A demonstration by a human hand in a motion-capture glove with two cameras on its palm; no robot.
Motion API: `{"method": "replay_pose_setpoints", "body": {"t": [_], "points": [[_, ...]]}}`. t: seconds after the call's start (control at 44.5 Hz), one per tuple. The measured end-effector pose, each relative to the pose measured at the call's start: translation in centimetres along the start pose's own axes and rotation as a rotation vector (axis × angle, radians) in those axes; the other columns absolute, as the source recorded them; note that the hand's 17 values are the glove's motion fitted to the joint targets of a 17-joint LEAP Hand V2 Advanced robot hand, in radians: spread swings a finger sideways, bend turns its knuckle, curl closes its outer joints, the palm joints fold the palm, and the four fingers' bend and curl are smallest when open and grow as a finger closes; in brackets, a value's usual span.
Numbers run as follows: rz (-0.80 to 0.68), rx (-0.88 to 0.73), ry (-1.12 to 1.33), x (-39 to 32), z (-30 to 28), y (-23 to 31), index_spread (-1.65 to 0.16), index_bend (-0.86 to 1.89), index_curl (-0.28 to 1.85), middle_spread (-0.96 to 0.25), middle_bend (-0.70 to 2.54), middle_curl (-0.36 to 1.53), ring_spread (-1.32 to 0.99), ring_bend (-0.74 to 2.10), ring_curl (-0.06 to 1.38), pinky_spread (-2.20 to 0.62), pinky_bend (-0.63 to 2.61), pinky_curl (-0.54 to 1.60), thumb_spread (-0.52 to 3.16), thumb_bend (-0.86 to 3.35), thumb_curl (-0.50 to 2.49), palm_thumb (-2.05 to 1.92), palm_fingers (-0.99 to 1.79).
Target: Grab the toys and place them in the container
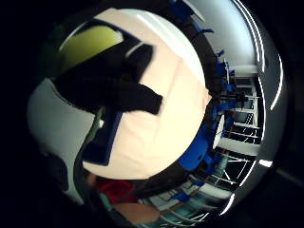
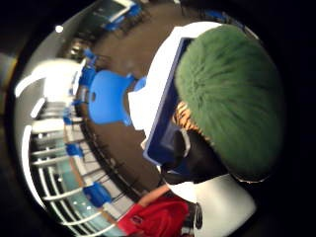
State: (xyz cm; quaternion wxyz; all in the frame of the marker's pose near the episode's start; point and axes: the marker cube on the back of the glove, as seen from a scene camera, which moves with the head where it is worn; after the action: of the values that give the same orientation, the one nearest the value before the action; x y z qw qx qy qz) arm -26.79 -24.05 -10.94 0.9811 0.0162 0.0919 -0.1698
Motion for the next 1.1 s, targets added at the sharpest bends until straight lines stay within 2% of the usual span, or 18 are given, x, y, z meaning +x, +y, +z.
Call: {"method": "replay_pose_setpoints", "body": {"t": [0.022,0.067,0.135,0.292,0.786,1.101], "points": [[-0.015,-0.01,0.005,0.3,0.3,0.1,-0.4,0.08,0.4,-0.26,0.22,0.43,-0.35,0.54,0.43,-0.17,1.25,0.45,1.07,-0.02,0.64,0.39,-0.1],[-0.049,-0.012,0.014,1.1,0.9,0.4,-0.37,0.05,0.37,-0.2,0.14,0.4,-0.27,0.4,0.39,-0.11,1.35,0.45,1.09,-0.06,0.6,0.31,-0.27],[-0.071,-0.003,0.036,2.3,1.5,1.1,-0.34,0.06,0.33,-0.13,0.11,0.37,-0.18,0.29,0.34,-0.05,1.41,0.44,1.11,-0.07,0.55,0.23,-0.31],[0.018,0.002,0.058,6.2,3.6,3.8,-0.32,0.09,0.28,-0.05,0.09,0.31,-0.05,0.18,0.29,0.05,1.4,0.43,1.11,-0.07,0.46,0.05,-0.3],[0.193,-0.011,-0.107,16.2,13.2,18.9,-0.32,0.14,0.26,-0.02,0.11,0.23,0.06,0.15,0.24,0.14,1.24,0.35,1.14,-0.04,0.33,-0.04,-0.25],[0.258,0.022,-0.081,20.8,14.9,26.9,-0.32,0.14,0.26,-0.02,0.11,0.21,0.07,0.15,0.21,0.14,1.21,0.34,1.16,-0.03,0.3,-0.02,-0.24]]}}
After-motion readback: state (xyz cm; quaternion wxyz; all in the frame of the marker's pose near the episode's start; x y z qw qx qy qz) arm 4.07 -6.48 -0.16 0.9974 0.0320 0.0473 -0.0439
